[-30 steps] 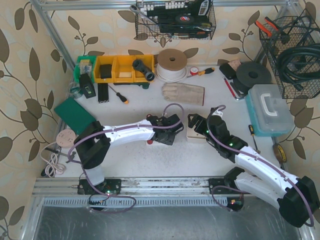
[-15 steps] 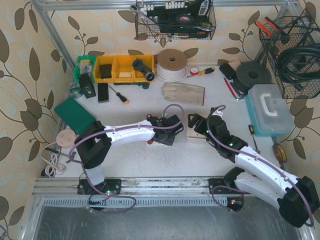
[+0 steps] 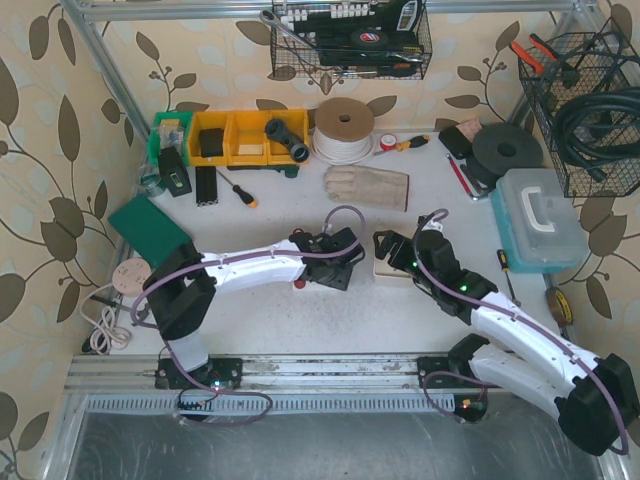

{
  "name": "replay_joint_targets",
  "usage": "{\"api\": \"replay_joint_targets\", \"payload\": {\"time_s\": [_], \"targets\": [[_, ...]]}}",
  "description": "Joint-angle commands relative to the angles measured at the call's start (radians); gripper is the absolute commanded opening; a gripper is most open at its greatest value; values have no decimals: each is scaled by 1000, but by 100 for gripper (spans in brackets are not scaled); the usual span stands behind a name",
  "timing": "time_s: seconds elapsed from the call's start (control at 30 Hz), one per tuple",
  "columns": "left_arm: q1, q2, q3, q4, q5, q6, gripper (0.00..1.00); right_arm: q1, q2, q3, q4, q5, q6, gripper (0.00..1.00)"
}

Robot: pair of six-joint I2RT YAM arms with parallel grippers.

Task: Install the large spring

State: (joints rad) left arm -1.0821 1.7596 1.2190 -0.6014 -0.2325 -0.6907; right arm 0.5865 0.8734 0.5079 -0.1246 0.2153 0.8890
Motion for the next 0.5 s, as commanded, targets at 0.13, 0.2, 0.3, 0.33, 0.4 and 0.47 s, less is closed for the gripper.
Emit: {"api": "replay_joint_targets", "payload": {"time_s": [0.13,0.2,0.3,0.33,0.4,0.47], "targets": [[-12,-144,17,0,2,3,71,-21,-63,155,-294,-114,-71,99],[-11,-174,21,-7,-7,3,71,-25,-103,173,-361,-117,-74,99],[-11,-261,14,-33,-37,0,73,-33,-164,207,-444,-114,-113,99],[-11,-299,4,-40,-49,-1,73,-35,-172,226,-471,-100,-134,99],[-12,-411,-16,-53,-79,-1,74,-37,-165,280,-533,-62,-191,99],[-12,-523,-35,-75,-128,8,74,-37,-146,341,-607,23,-238,99]]}}
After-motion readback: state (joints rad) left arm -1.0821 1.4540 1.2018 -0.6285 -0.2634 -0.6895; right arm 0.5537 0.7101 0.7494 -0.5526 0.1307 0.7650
